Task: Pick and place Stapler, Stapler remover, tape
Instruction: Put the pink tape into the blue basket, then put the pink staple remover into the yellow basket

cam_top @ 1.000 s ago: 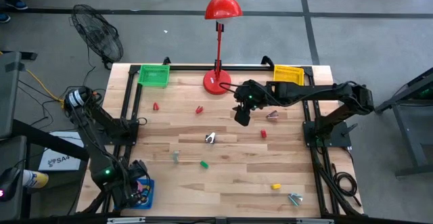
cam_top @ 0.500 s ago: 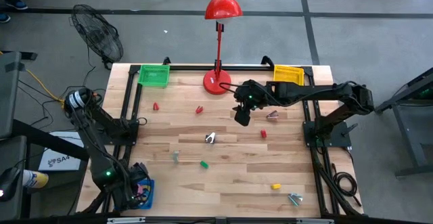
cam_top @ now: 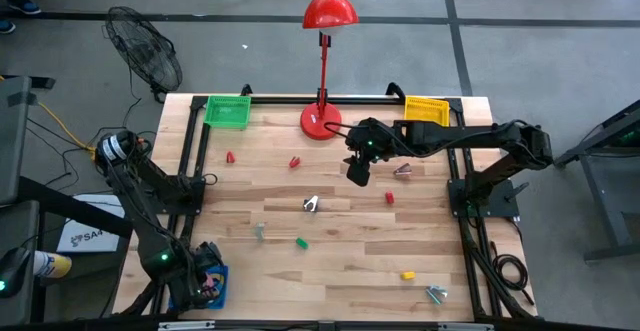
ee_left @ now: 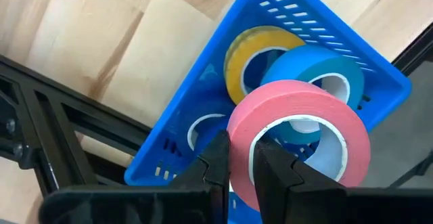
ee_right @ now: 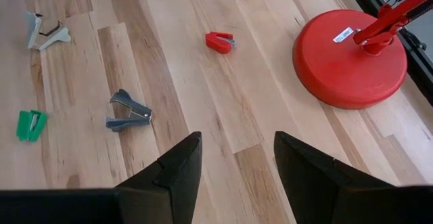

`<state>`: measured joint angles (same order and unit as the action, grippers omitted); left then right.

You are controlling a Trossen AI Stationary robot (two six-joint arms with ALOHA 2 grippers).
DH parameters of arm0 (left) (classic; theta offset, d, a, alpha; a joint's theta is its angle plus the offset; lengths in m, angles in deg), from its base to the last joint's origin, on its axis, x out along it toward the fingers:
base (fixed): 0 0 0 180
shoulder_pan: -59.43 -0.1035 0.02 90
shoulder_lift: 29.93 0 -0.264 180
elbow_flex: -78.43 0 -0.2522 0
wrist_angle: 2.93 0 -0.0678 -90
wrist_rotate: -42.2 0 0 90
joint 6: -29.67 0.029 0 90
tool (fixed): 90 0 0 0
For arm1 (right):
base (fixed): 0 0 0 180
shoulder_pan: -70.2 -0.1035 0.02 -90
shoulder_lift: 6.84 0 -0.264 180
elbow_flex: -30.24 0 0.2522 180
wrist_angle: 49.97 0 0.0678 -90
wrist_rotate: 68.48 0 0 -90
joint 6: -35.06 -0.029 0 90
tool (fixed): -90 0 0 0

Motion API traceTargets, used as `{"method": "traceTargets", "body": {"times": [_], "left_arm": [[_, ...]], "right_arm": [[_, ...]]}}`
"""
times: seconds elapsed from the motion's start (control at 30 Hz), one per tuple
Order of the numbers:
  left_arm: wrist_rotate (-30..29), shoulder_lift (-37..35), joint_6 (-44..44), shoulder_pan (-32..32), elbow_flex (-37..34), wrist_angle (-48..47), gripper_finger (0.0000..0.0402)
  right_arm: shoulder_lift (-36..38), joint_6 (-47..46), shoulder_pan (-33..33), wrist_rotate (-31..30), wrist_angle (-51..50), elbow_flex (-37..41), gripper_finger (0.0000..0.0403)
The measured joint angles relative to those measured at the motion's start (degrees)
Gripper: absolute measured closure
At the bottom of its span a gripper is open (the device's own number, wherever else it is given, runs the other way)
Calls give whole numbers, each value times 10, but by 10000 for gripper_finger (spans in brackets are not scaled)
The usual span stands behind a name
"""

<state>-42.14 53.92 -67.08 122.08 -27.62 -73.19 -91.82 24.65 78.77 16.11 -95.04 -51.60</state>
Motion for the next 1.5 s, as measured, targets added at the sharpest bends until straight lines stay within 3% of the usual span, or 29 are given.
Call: {"method": "traceTargets", "body": {"times": [0.33,0.83,1.0,1.4,1.5], "left_arm": [[17,0,3,0,0,1,305],[10,-15,-1,0,1,31,299],[-31,-23,-3,0,1,35,298],[-195,-59,-14,-4,1,-6,298],[-201,-60,-9,-24,1,-16,298]], "right_arm": [[0,0,0,0,0,0,226],[0,0,0,1,-1,0,226],[0,0,0,4,-1,0,226],[0,2,0,16,-1,0,226],[0,2,0,16,-1,0,226]]}}
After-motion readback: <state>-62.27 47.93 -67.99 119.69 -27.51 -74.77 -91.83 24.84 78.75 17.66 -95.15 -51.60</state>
